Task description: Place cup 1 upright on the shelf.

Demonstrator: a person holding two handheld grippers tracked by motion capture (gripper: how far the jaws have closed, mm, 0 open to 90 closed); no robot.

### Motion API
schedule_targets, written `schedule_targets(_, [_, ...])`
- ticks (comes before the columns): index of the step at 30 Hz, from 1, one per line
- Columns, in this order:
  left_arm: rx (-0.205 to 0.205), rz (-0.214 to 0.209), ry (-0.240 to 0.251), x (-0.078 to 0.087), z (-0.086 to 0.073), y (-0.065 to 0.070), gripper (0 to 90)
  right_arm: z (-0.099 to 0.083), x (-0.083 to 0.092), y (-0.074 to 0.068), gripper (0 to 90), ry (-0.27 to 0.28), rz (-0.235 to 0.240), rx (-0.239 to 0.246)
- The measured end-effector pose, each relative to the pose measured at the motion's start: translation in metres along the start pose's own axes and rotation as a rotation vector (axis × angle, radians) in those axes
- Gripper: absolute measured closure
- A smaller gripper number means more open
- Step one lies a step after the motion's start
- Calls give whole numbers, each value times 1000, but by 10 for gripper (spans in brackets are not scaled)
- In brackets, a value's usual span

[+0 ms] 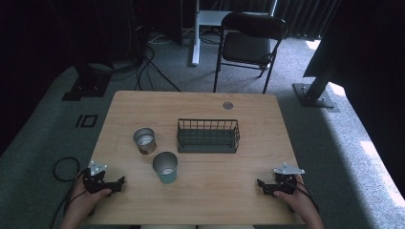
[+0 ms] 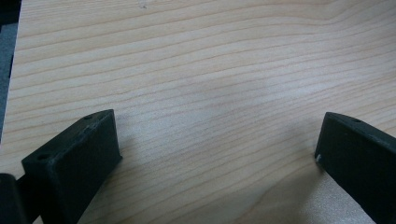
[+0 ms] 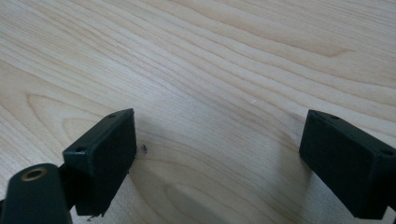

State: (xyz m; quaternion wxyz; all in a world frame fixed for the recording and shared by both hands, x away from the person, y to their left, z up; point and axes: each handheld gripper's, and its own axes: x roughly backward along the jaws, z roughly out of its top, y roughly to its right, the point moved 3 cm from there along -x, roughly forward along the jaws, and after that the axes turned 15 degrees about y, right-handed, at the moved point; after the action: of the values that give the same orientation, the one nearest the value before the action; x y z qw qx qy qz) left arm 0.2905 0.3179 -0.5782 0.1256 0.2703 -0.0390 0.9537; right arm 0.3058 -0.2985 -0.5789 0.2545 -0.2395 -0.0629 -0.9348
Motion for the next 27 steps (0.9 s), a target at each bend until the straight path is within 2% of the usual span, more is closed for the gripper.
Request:
schedule_targets(18, [0, 0, 0, 0, 0, 0, 4, 1, -1, -2, 109, 1, -4, 0])
schedule_targets(24, [0, 0, 0, 0, 0, 0, 4, 4, -5, -10, 110, 16, 48, 12])
schedule_targets(27, [0, 0, 0, 0, 0, 0, 4, 6, -8, -11, 110, 21, 57, 12])
